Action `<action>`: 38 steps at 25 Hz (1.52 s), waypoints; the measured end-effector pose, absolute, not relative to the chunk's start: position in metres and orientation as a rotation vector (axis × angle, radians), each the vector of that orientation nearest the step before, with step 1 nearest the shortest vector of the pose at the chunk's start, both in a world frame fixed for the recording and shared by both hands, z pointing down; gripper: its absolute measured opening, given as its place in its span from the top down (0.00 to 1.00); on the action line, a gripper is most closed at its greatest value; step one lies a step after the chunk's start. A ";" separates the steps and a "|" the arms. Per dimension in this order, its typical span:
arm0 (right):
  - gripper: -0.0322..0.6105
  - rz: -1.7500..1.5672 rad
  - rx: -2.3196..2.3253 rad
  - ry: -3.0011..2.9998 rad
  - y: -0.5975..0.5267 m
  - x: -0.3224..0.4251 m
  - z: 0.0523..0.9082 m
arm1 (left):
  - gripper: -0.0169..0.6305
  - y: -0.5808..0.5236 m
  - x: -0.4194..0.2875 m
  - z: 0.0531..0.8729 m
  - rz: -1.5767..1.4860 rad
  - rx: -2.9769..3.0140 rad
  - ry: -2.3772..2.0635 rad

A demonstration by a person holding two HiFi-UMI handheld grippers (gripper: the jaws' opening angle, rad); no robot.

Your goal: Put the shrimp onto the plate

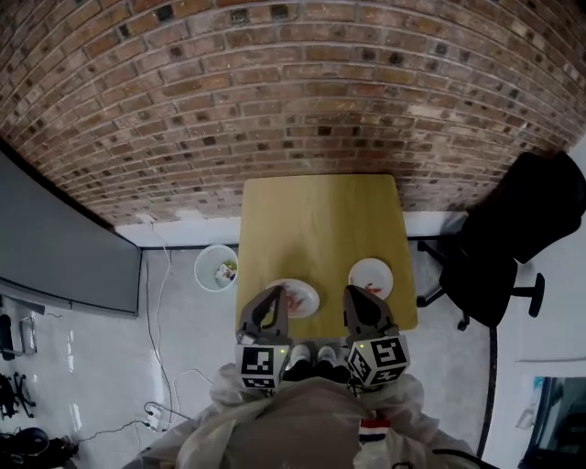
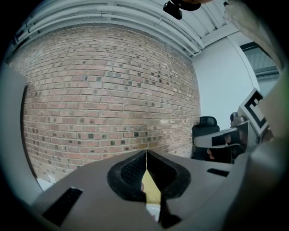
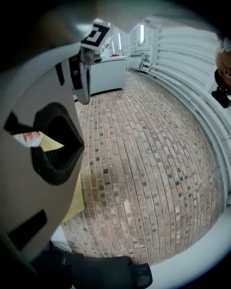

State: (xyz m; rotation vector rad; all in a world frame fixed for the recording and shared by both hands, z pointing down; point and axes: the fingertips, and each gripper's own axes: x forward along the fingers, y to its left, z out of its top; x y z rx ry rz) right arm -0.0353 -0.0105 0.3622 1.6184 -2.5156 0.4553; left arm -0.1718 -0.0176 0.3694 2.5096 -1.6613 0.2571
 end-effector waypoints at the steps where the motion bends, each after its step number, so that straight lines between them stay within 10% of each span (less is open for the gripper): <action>1: 0.91 0.452 1.614 -2.520 -0.014 -0.033 0.362 | 0.95 -0.020 -0.172 0.369 0.263 2.505 -1.673; 38: 0.91 0.599 1.609 -2.432 -0.028 0.020 0.418 | 0.95 -0.038 -0.172 0.493 0.758 2.361 -1.485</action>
